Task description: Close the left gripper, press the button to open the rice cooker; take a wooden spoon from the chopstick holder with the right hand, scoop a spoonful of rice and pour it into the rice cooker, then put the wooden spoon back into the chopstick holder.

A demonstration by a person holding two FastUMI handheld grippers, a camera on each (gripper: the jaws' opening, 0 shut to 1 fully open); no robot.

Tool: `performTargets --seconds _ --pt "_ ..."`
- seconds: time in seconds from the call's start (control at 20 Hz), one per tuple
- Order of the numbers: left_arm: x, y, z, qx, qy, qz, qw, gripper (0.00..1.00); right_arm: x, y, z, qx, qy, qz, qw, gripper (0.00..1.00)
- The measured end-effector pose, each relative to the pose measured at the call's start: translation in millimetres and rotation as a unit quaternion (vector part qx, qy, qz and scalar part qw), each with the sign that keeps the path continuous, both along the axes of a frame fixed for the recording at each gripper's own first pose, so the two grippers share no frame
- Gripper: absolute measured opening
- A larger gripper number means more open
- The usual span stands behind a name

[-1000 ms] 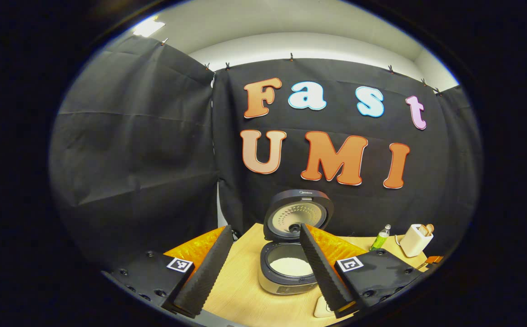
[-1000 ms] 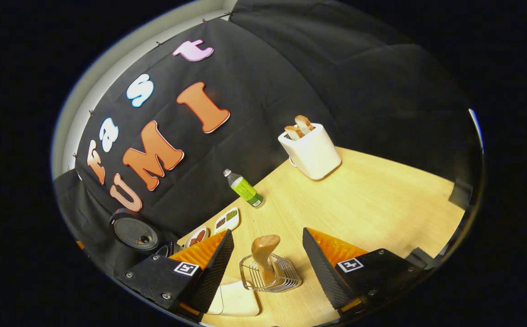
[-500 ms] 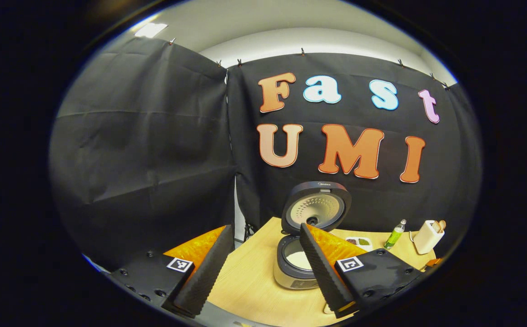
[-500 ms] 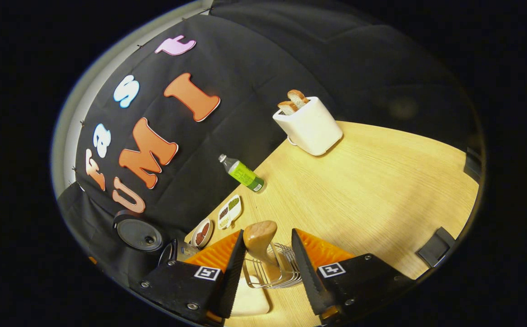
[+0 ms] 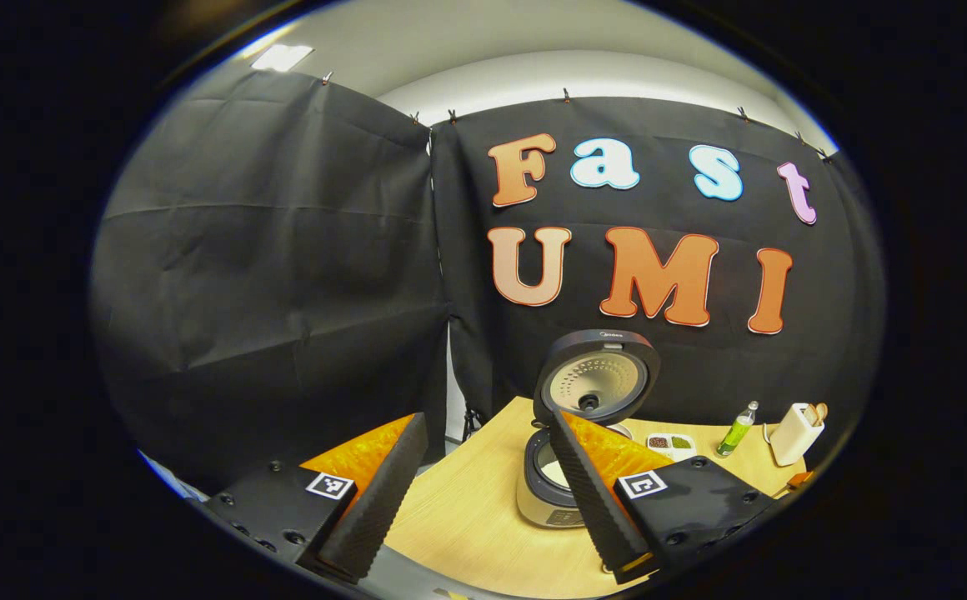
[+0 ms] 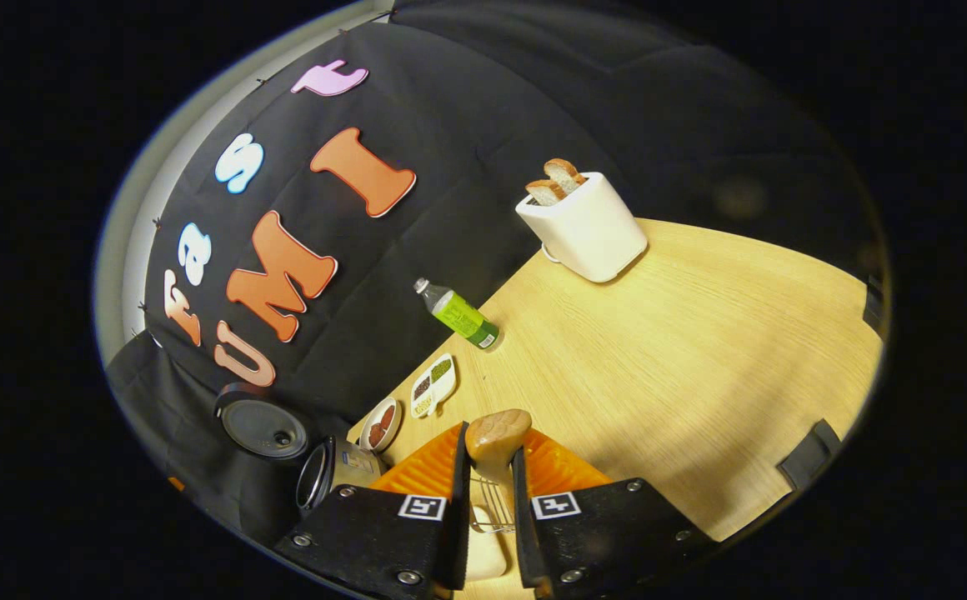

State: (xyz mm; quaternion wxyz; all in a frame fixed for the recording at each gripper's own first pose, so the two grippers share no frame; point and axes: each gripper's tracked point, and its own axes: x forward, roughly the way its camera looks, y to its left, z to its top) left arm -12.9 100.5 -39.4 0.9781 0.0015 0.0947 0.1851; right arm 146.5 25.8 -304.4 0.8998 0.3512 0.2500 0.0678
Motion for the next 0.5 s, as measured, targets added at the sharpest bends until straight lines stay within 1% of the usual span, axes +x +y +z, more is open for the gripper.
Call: performTargets --seconds 0.1,0.25,0.3,0.35,0.45,0.5 --pt "0.0 1.9 5.4 0.000 -0.004 -0.001 1.000 0.97 0.8 4.6 5.0 -0.021 -0.009 0.009 1.000 0.20" --pt "4.4 5.2 10.3 -0.011 -0.014 -0.008 1.000 0.97 -2.1 11.0 33.7 -0.052 -0.040 0.017 0.998 0.19" --pt "5.6 7.1 10.6 -0.013 -0.016 -0.014 1.000 0.97 -6.3 13.1 44.3 -0.065 -0.051 0.020 0.996 0.19" --pt "8.4 7.8 11.1 -0.015 -0.017 -0.021 1.000 0.99 -9.9 14.4 54.9 -0.082 -0.063 0.023 0.994 0.19" --pt "15.8 15.1 12.2 -0.017 -0.020 -0.033 0.999 0.99 -18.5 21.1 75.0 -0.117 -0.078 0.028 0.990 0.19" --pt "20.1 19.7 11.4 -0.017 -0.021 -0.040 0.999 0.97 -24.4 25.9 87.3 -0.132 -0.087 0.029 0.987 0.19"
